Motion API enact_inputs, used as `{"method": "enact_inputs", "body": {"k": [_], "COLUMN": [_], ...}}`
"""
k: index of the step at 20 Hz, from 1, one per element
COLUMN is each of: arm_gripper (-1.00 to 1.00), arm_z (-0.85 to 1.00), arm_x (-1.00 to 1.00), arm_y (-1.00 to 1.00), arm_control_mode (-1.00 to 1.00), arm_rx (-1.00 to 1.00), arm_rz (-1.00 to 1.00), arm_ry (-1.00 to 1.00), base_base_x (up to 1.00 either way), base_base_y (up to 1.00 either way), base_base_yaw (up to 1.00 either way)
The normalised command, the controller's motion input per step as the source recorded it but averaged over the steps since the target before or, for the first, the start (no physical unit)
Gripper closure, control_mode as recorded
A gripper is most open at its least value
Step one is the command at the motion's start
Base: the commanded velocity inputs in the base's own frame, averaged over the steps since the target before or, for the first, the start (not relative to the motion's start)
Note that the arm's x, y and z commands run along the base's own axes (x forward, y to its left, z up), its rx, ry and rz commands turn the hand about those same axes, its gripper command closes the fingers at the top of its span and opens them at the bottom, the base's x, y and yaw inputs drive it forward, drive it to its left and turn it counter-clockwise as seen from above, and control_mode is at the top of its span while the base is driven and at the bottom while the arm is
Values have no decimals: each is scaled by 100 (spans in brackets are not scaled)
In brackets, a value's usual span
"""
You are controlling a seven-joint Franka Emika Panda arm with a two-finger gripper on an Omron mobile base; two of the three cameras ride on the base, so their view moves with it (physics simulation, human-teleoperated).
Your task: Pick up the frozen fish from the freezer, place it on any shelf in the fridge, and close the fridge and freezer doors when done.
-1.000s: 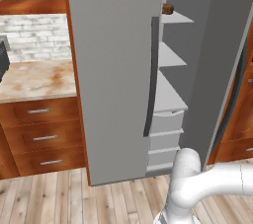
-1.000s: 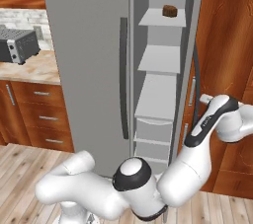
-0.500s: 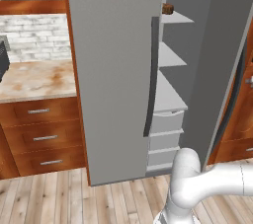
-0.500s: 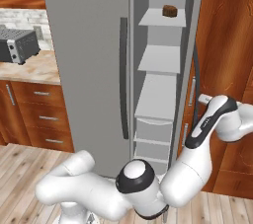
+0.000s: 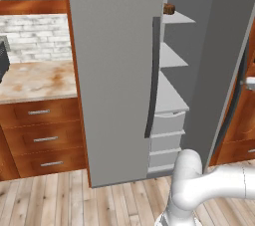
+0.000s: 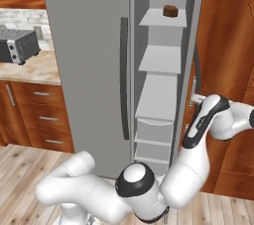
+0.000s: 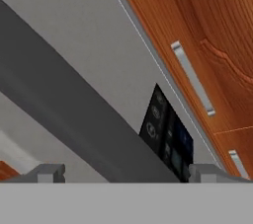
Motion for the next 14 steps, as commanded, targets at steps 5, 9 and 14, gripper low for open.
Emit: {"method": "enact_inputs", "body": {"k": [5, 9, 14], "arm_gripper": [-100, -100, -100], "arm_z": [-8, -10, -6], "arm_x": [30, 40, 25], "arm_y": [32, 29, 70], "arm_control_mode": [-100, -100, -100], "arm_rx": [0, 0, 0], "arm_rz": [0, 0, 3], "arm_ry": [0, 0, 0], "base_base_x": [0, 0, 0], "base_base_y": [0, 0, 0], "base_base_yaw": [0, 0, 0]}}
